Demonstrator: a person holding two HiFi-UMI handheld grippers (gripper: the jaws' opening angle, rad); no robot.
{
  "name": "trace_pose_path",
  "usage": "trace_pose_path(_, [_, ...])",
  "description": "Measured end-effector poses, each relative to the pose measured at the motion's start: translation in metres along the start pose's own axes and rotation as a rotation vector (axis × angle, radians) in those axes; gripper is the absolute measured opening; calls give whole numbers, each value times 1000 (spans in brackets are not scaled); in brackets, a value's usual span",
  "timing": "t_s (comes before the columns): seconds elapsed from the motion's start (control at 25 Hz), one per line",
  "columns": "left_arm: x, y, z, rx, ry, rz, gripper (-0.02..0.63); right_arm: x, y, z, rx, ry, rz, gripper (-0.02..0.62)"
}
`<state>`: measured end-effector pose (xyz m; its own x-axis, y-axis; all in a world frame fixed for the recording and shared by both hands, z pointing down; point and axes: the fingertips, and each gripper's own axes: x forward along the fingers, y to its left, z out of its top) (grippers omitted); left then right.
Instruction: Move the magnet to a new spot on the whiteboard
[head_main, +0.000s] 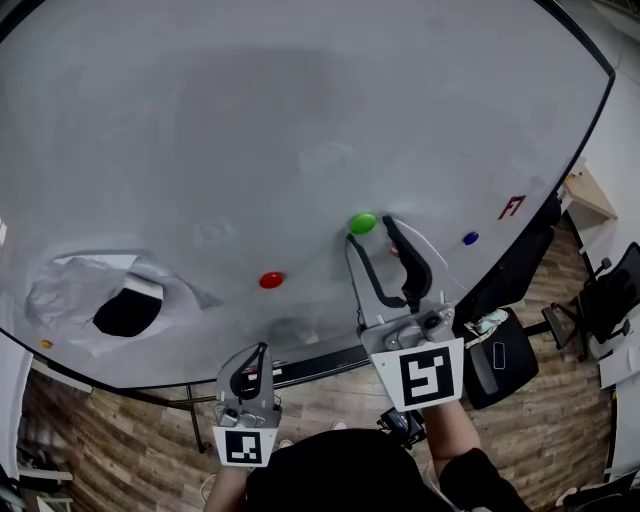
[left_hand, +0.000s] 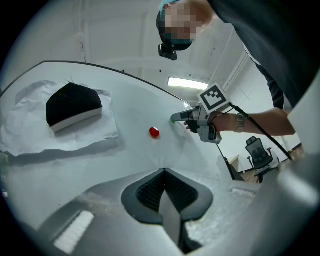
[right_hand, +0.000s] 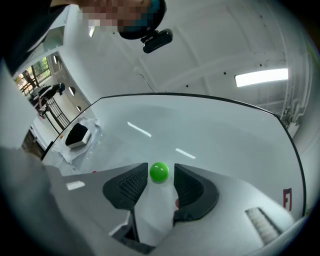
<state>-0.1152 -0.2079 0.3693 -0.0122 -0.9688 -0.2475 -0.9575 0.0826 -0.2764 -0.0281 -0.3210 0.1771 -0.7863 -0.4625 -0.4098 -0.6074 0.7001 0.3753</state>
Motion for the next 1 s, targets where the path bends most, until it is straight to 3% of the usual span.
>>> trace_pose_path(0.44, [-4, -9, -1, -24, -8, -86, 0, -21, 8, -6, 56, 49, -29, 131])
trace_pose_path(1.0, [-22, -4, 1, -33, -21, -162, 0, -46, 56, -28, 106, 129, -25, 94])
